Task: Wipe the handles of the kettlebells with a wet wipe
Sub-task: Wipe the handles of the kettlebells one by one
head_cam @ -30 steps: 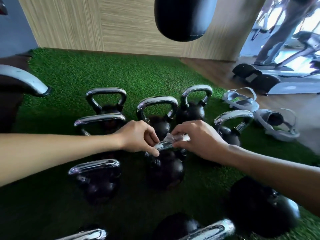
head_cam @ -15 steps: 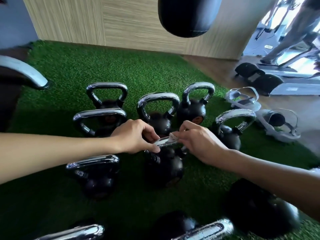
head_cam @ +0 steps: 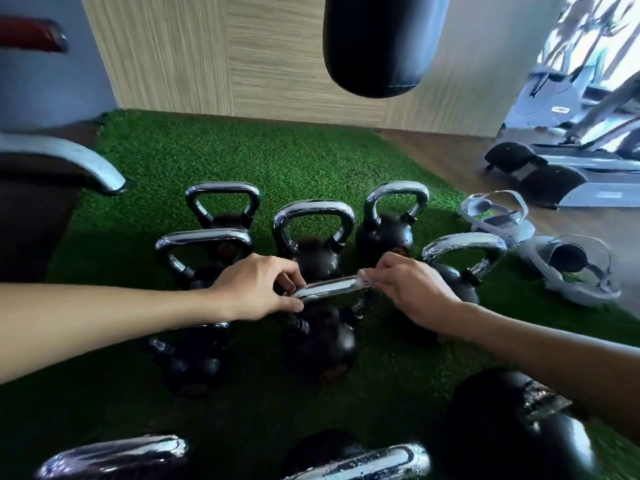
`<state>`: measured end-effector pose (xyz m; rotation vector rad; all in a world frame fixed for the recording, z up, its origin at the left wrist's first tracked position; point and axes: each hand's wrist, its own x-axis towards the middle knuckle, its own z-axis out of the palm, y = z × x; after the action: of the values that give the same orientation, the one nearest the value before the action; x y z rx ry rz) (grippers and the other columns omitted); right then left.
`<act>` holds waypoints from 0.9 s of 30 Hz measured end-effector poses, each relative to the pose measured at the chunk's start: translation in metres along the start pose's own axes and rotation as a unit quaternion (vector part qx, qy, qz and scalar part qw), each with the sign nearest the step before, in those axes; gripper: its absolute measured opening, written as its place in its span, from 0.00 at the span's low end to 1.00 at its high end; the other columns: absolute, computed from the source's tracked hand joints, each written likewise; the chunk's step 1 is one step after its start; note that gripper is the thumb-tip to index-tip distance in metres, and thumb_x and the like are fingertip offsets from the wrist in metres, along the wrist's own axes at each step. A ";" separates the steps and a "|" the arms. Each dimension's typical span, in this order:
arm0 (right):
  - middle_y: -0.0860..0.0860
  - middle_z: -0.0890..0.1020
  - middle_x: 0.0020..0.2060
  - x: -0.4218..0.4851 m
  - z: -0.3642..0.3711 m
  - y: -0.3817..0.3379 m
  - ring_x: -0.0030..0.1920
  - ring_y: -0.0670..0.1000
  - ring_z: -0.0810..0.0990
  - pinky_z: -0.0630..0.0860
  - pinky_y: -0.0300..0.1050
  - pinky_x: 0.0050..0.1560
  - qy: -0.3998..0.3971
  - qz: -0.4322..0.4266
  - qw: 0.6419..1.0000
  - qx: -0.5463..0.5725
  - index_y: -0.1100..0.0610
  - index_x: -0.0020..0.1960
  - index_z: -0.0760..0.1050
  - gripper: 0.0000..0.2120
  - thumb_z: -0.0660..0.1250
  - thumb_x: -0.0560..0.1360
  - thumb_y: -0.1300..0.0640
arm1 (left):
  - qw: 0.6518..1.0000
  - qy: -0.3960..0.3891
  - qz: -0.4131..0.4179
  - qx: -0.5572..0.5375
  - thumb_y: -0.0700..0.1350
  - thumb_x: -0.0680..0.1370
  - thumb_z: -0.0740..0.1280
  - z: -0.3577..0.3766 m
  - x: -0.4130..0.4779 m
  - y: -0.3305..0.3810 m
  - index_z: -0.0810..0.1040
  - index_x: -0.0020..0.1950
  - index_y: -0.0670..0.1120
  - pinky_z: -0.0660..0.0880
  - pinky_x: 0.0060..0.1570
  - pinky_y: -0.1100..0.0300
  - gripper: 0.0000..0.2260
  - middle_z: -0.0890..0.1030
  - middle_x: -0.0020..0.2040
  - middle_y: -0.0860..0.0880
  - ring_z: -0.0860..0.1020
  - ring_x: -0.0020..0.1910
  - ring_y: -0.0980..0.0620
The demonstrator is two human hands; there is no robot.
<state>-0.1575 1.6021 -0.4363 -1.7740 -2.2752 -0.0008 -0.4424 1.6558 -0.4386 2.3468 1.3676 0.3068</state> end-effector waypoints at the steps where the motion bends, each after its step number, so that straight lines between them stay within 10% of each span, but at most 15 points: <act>1: 0.45 0.75 0.45 0.000 0.001 0.003 0.43 0.52 0.77 0.75 0.50 0.42 0.012 -0.003 1.000 0.000 0.49 0.56 0.81 0.16 0.59 0.82 0.41 | 1.000 0.004 -0.005 -0.003 0.63 0.68 0.78 0.001 0.000 0.000 0.80 0.50 0.63 0.78 0.42 0.57 0.14 0.83 0.45 0.66 0.79 0.39 0.65; 6: 0.47 0.81 0.49 -0.001 0.022 -0.021 0.42 0.55 0.81 0.73 0.45 0.39 0.088 -0.064 0.994 0.003 0.49 0.59 0.83 0.11 0.64 0.82 0.51 | 1.000 0.003 -0.016 -0.008 0.62 0.67 0.79 0.000 -0.001 0.004 0.81 0.49 0.62 0.79 0.48 0.54 0.14 0.83 0.44 0.66 0.81 0.43 0.62; 18: 0.40 0.86 0.52 -0.014 0.035 0.000 0.48 0.41 0.82 0.72 0.29 0.42 0.103 0.176 0.951 0.232 0.45 0.62 0.82 0.12 0.69 0.80 0.55 | 1.000 -0.020 -0.023 -0.003 0.61 0.66 0.81 -0.007 0.006 0.009 0.83 0.47 0.61 0.80 0.48 0.54 0.14 0.84 0.42 0.66 0.81 0.41 0.63; 21: 0.45 0.84 0.36 -0.021 0.049 0.005 0.27 0.44 0.77 0.72 0.34 0.29 0.071 0.304 0.880 0.357 0.44 0.60 0.83 0.11 0.67 0.81 0.54 | 1.000 -0.007 -0.017 -0.010 0.61 0.65 0.81 -0.004 0.004 0.006 0.83 0.47 0.62 0.80 0.48 0.54 0.14 0.84 0.42 0.66 0.81 0.41 0.63; 27: 0.44 0.84 0.50 -0.016 0.057 0.007 0.24 0.45 0.73 0.70 0.33 0.27 0.056 0.356 0.785 0.504 0.43 0.61 0.80 0.12 0.67 0.81 0.56 | 1.000 0.001 -0.013 -0.023 0.60 0.65 0.81 -0.002 0.003 0.003 0.84 0.48 0.62 0.79 0.50 0.55 0.14 0.84 0.42 0.65 0.81 0.43 0.64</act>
<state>-0.1581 1.5975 -0.4957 -1.7115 -0.9636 1.0008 -0.4396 1.6576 -0.4354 2.2899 1.3768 0.3289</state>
